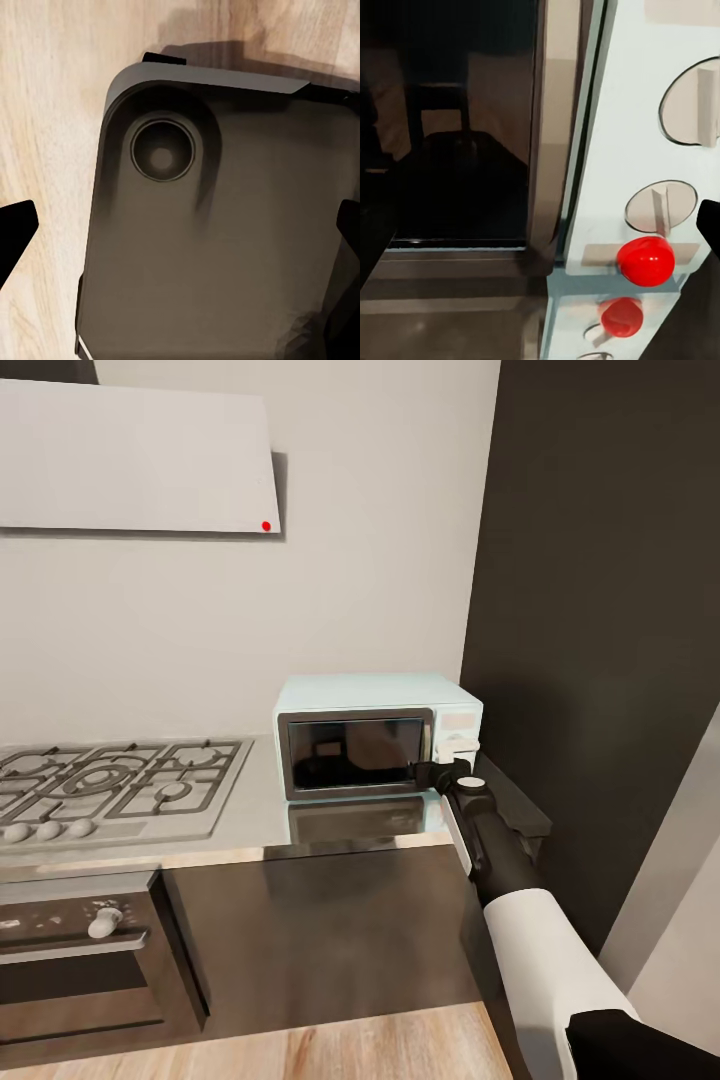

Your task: In the kitchen, take the popcorn bag from the countertop, put it into the microwave, and heat it until the popcorn is cooked so the cooked popcorn ends up inside the bag.

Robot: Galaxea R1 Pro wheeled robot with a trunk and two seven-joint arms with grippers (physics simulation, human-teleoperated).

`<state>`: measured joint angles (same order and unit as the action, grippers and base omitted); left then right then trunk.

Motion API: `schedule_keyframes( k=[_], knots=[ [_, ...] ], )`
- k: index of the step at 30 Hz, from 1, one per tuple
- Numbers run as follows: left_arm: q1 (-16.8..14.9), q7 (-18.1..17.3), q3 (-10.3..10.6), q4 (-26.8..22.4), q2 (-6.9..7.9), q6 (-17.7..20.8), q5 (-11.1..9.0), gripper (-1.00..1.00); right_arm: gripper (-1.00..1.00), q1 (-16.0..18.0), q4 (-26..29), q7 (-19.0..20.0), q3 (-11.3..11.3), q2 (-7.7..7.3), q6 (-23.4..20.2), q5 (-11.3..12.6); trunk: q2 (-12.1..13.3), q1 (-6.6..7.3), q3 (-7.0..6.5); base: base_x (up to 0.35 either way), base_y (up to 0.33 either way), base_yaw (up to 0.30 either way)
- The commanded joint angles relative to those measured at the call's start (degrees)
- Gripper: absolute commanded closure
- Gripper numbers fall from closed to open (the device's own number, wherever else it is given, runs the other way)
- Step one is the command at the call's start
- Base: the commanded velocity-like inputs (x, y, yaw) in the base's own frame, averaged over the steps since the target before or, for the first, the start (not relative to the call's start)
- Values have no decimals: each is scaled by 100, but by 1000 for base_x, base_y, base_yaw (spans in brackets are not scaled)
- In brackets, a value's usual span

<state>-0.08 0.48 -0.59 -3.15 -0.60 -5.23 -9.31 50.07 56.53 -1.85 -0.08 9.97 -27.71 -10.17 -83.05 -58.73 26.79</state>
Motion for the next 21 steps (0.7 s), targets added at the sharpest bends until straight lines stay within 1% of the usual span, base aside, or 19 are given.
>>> schedule_keyframes(
  k=[1,14,17,21],
  knots=[
    [-1,5,-1,-2,-1,-13,-36,-100,-100,3,7,-1,-1,3,-33,-38,-3,0,6,0,1,0],
    [-1,0,10,-2,-1,-13,-36,-100,-100,3,7,9,-1,3,-24,-37,-3,0,6,4,0,0],
    [-1,-3,14,-2,-1,-13,-36,-100,-100,3,7,9,-1,3,-24,-38,-3,0,6,169,0,0],
    [-1,-4,14,-2,0,-13,-36,-100,-100,3,7,9,-1,3,-24,-38,-3,0,6,268,0,0]
  ],
)
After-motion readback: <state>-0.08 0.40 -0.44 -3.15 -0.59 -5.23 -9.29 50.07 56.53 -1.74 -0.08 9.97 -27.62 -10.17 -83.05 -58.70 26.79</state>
